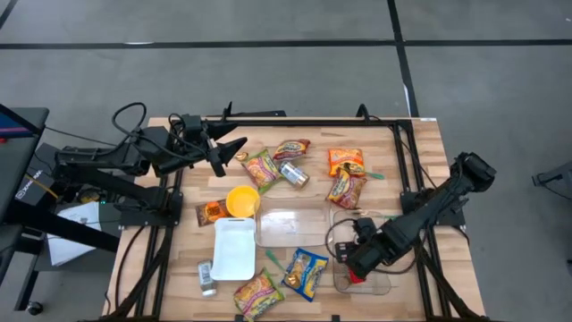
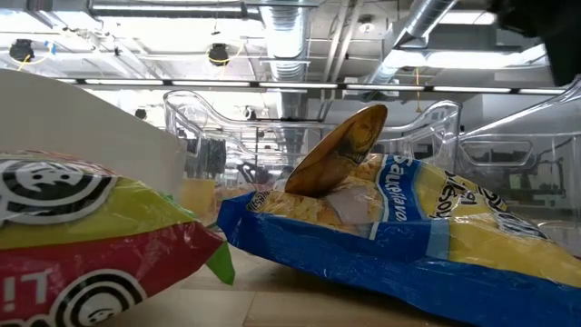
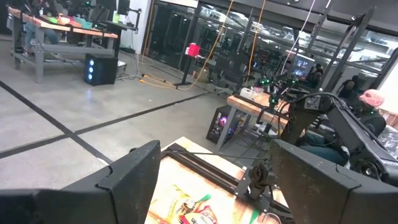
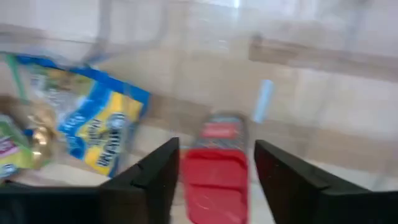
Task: Pick & Place Food Item
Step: Put the red seasoning can into the right transparent bin
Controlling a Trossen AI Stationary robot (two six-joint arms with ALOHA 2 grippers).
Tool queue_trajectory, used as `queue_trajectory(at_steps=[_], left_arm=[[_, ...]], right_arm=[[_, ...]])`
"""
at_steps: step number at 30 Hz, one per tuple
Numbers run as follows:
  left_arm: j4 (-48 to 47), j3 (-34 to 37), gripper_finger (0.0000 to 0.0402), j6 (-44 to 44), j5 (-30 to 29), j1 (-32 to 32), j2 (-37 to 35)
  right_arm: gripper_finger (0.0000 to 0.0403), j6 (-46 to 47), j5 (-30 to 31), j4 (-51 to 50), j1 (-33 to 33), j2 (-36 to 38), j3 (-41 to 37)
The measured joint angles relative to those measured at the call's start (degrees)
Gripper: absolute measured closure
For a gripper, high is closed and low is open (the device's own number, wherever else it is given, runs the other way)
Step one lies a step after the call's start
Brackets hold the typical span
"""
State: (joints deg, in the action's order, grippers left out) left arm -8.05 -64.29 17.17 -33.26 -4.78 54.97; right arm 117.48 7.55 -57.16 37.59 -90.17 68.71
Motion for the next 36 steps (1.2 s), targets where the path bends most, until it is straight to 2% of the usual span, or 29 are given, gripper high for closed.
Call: queue_trajectory(at_steps=[6,8,11,15,20,23,30,36], left_arm=[[0.11,-0.04,0.0105,0.02,0.00,-0.01,0.63],[-0.04,-0.04,0.0105,0.02,0.02,-0.02,0.81],[0.30,-0.11,0.0105,0.04,0.00,0.00,1.31],[0.17,-0.09,0.0105,0.84,0.02,0.00,2.08],[0.28,-0.09,0.0105,1.64,0.02,0.00,2.74],[0.50,-0.02,0.0105,1.73,0.02,0.00,3.16],[0.42,-0.02,0.0105,2.78,0.02,0.00,3.20],[0.99,-0.02,0.0105,2.82,0.02,0.00,3.20]], right_arm=[[0.0372,-8.73,-0.14,-1.98,-2.40,-0.14,0.00],[0.0392,-12.60,-0.07,-3.17,-2.53,-0.14,0.00],[0.0385,-18.27,-0.35,-4.09,-2.52,-0.14,-0.04],[0.0400,-23.88,-0.39,-3.48,-2.52,-0.14,-0.04],[0.0401,-25.44,-0.51,-2.56,-1.95,-0.14,-0.04],[0.0402,-27.33,-1.11,2.69,-0.99,-0.09,-1.52],[0.0402,-22.54,-3.22,9.49,2.53,-0.22,-8.28],[0.0403,-21.09,-3.22,9.72,5.01,-0.20,-8.22]])
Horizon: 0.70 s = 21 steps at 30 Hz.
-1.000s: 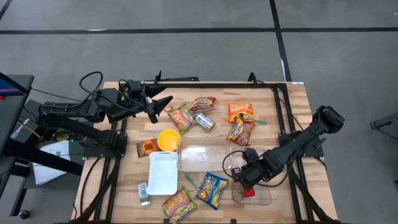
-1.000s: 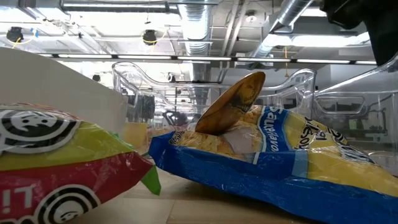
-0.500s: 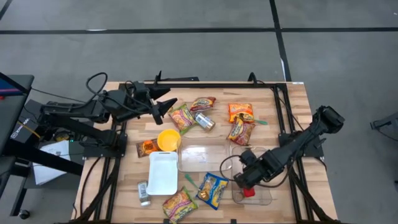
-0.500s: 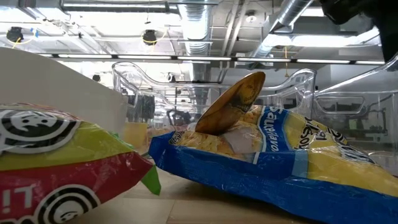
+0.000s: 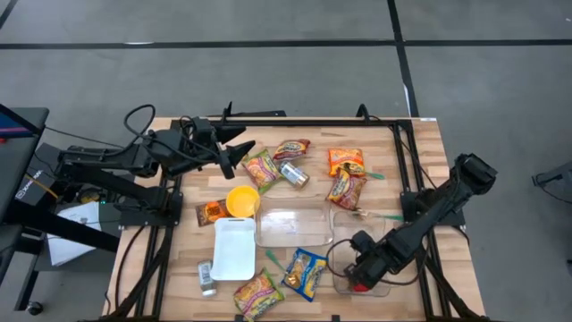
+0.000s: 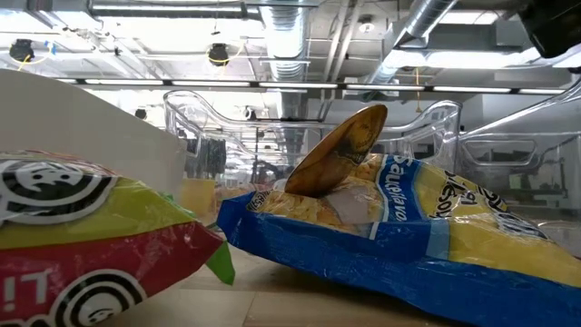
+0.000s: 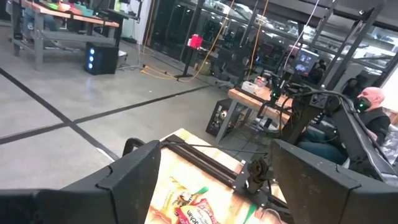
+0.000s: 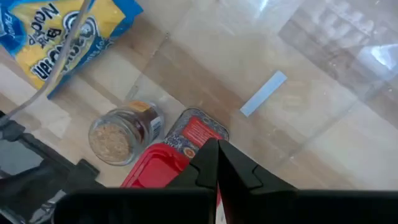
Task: Pick & Place Food Item
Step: Put the red seasoning can into the right transparent bin, then adjust the right transparent bin
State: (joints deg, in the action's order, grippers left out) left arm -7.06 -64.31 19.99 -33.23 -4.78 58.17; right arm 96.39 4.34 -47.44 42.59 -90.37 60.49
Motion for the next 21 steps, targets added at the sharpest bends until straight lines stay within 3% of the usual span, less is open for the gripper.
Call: queue_trajectory(at_steps=[8,15,21], left_arm=[[0.93,0.00,0.0105,0.02,0.00,0.00,-0.02],[0.95,0.00,0.0105,0.59,0.00,0.00,-0.02],[0.94,0.00,0.0105,0.57,0.00,-0.01,-0.02]], right_arm=[[0.0403,3.72,0.13,-0.11,1.77,0.00,0.02],[0.0403,7.21,4.89,-2.43,1.15,0.82,0.03],[0.0403,12.02,5.71,-10.69,0.80,2.28,0.05]])
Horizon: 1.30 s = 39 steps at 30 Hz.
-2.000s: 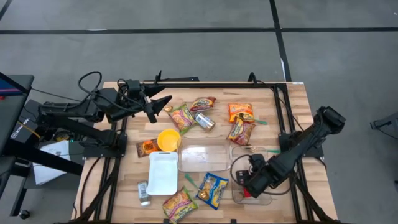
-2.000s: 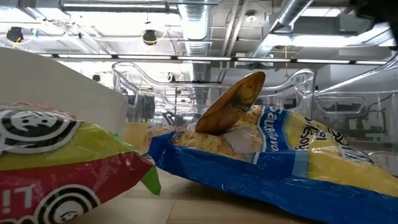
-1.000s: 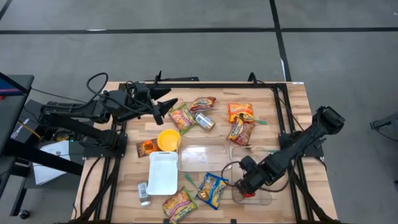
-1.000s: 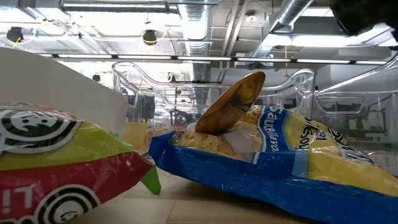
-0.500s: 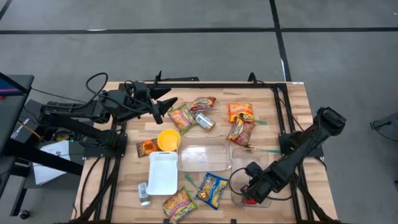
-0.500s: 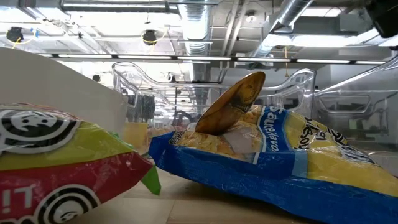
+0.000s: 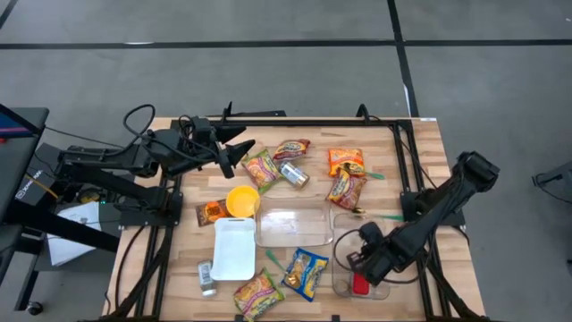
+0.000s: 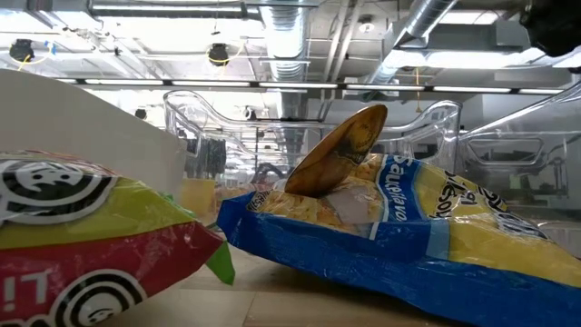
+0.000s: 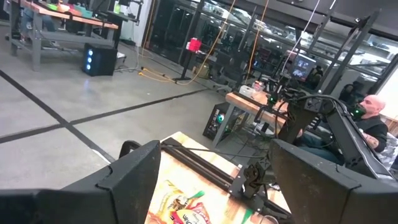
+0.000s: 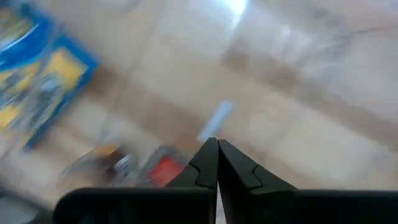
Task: Pick & Place Food Item
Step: Adjust the right transparent bin
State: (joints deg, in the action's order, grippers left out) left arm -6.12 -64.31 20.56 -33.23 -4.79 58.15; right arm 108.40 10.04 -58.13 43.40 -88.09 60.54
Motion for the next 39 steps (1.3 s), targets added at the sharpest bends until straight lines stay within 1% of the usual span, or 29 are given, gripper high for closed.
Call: queue_trajectory(at_steps=[5,9,17,21,29,31,39], left_arm=[[0.01,0.00,0.0105,-0.01,-0.02,0.01,0.00],[0.01,0.00,0.0105,-0.13,-1.11,0.01,0.02],[-0.01,0.00,0.0105,-0.16,-1.35,0.01,0.00],[0.01,0.00,0.0105,-0.16,-1.33,-0.01,0.02],[0.17,0.00,0.0105,-0.16,-1.51,0.01,0.02],[0.17,0.00,0.0105,-0.16,-2.39,-0.01,0.02],[0.17,0.00,0.0105,-0.72,-2.84,0.00,0.01]], right_arm=[[0.0403,4.06,1.71,-8.59,-1.15,2.82,0.02],[0.0403,1.34,1.90,-10.43,-4.23,4.42,0.02],[0.0403,-6.71,1.90,-9.75,-11.90,3.30,-0.98],[0.0403,-6.94,1.89,-5.56,-14.80,3.82,-4.46],[0.0403,-6.93,1.92,-4.39,-17.35,7.02,-8.19],[0.0403,-6.88,1.95,-4.58,-17.90,7.53,-8.70],[0.0403,-7.04,3.54,-2.58,-20.63,7.95,-9.36]])
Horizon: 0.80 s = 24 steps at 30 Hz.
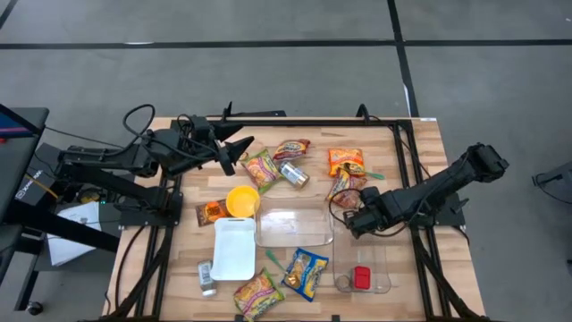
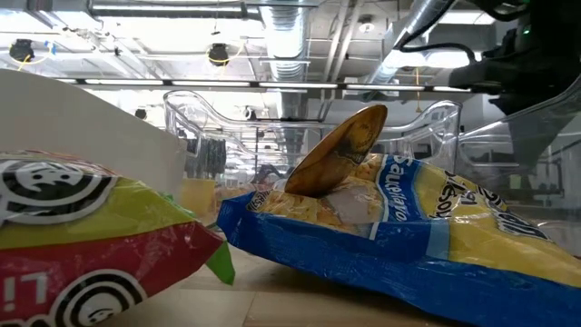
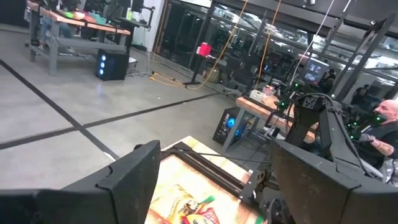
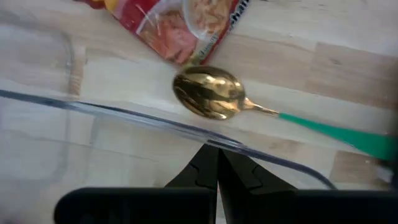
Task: Pick & Place Food Item
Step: Adjust the right transparent bin, then put the green spoon into the white bin
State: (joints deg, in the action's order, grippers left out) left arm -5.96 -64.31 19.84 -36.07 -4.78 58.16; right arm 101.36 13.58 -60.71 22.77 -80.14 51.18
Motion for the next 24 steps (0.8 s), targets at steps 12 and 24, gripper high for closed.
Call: queue_trajectory(at_steps=[12,24], left_arm=[[-0.02,0.00,0.0105,-0.05,-0.98,0.01,0.01],[-0.02,0.00,0.0105,0.09,-0.94,0.00,-0.01]], right_arm=[[0.0403,-0.90,0.04,2.72,0.06,2.90,0.02],[0.0403,-5.48,18.89,3.99,5.61,19.37,0.02]])
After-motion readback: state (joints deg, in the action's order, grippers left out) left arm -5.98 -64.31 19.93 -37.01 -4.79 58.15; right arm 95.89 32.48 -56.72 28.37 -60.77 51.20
